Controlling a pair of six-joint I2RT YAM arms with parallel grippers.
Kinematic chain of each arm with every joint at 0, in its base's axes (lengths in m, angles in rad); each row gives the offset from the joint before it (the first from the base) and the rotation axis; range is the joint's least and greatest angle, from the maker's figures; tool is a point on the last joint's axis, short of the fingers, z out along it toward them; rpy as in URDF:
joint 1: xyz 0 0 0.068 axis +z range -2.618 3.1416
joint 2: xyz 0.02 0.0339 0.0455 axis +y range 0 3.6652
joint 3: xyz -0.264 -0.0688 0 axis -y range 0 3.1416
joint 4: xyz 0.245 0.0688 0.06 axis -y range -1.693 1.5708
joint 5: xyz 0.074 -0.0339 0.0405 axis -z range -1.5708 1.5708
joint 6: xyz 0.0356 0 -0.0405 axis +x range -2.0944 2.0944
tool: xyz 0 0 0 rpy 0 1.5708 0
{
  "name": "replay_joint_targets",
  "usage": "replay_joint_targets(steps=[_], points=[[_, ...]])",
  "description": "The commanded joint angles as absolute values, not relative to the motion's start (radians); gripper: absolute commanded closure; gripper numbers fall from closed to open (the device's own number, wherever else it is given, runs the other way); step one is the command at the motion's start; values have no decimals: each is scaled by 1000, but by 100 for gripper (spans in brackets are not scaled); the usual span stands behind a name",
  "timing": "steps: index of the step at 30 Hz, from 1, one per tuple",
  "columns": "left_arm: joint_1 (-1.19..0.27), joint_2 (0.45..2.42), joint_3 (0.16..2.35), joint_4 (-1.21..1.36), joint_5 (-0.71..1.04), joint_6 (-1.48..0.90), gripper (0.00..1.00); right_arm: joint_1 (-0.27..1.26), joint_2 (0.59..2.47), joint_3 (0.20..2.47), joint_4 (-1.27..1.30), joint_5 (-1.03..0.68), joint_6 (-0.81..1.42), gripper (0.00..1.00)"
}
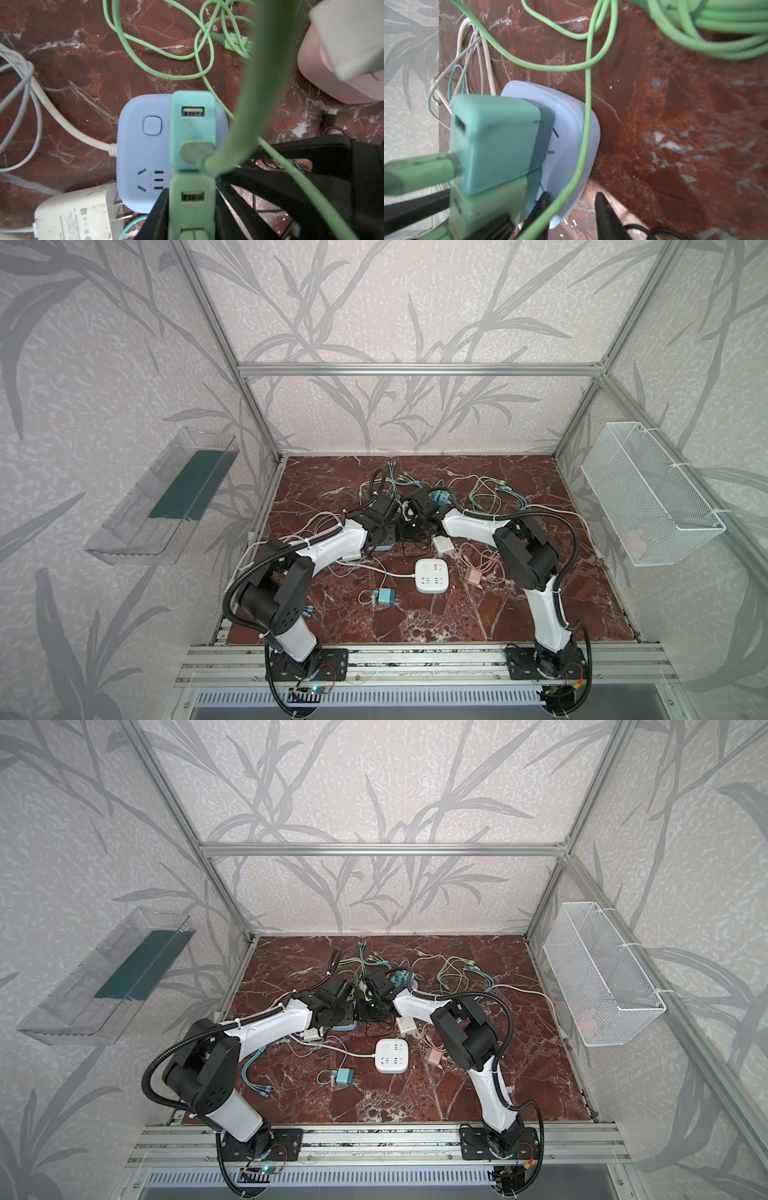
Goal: Pull the plug off the socket
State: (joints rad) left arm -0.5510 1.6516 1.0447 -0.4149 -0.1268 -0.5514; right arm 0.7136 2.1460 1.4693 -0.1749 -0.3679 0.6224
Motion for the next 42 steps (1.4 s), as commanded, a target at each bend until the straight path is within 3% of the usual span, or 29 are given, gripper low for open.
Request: replay_joint_targets(steps=[1, 13, 25, 42], points=[[-555, 1663, 1065, -428, -134, -549, 72, 709, 2174, 1441, -200, -351, 631, 63], [-565, 1643, 1078, -428, -125, -523, 80, 708, 2193, 1439, -158, -380, 683, 61], [-572, 1612, 1125, -429, -102, -527, 81, 709, 2203, 1453, -273, -329, 606, 67], [-579, 1589, 1104, -470, -165, -523, 83, 712, 2202, 1479, -289, -335, 592, 66]])
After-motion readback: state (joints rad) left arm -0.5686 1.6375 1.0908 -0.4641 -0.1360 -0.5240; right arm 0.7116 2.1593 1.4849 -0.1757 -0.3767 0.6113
